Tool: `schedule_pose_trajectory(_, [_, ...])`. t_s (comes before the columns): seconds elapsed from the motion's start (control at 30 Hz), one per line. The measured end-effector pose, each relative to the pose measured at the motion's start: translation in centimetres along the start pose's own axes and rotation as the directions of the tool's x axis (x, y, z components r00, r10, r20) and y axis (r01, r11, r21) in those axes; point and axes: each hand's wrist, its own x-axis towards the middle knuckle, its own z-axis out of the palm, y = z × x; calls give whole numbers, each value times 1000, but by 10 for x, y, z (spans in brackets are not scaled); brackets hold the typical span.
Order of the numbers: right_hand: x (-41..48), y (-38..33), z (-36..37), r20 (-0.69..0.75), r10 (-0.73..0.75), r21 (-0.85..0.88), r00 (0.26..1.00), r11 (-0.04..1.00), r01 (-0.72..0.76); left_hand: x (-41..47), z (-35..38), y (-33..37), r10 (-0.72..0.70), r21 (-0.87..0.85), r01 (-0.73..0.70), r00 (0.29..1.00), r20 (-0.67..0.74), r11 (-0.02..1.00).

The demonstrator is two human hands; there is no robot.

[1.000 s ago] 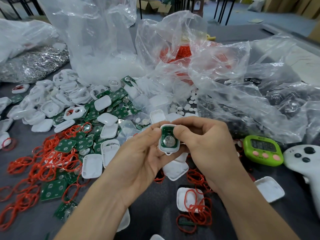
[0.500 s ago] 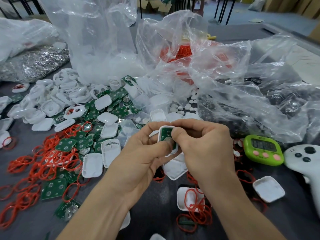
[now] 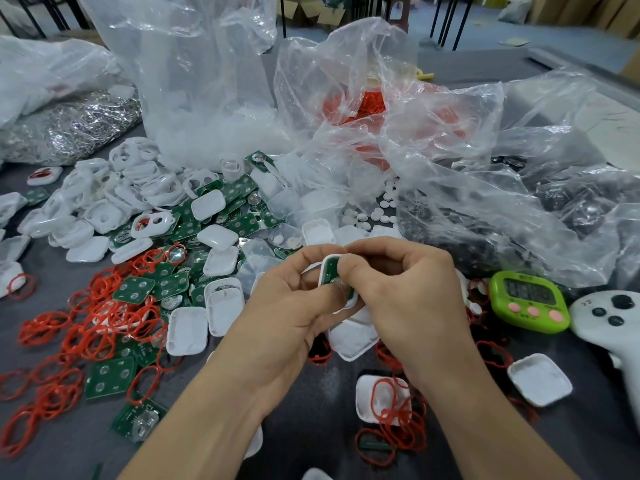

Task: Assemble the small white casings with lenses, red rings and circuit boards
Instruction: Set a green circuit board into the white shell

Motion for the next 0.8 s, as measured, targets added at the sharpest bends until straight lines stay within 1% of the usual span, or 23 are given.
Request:
schedule_pose_trajectory(0.13, [2,-1,-4,13,10,-18,1000,1000,-10,0,1,-3,27,86,-24,999,-29,996])
schedule_pose_trajectory(0.4, [-1,-2,-2,-14,-33,-155,999,987,31,-1,1,-7,78,177,-72,997,-29,982])
schedule_pose_trajectory(0.57, [-4,-4,3,-74,-37,-210,997,977,20,-1,0,-9,83,209,-77,996,-21,975])
schedule_pose_trajectory(0.8, [-8,-2,8,-137,-61,-232,989,972,28,-2,2,-6,77,250,-72,997,-8,965])
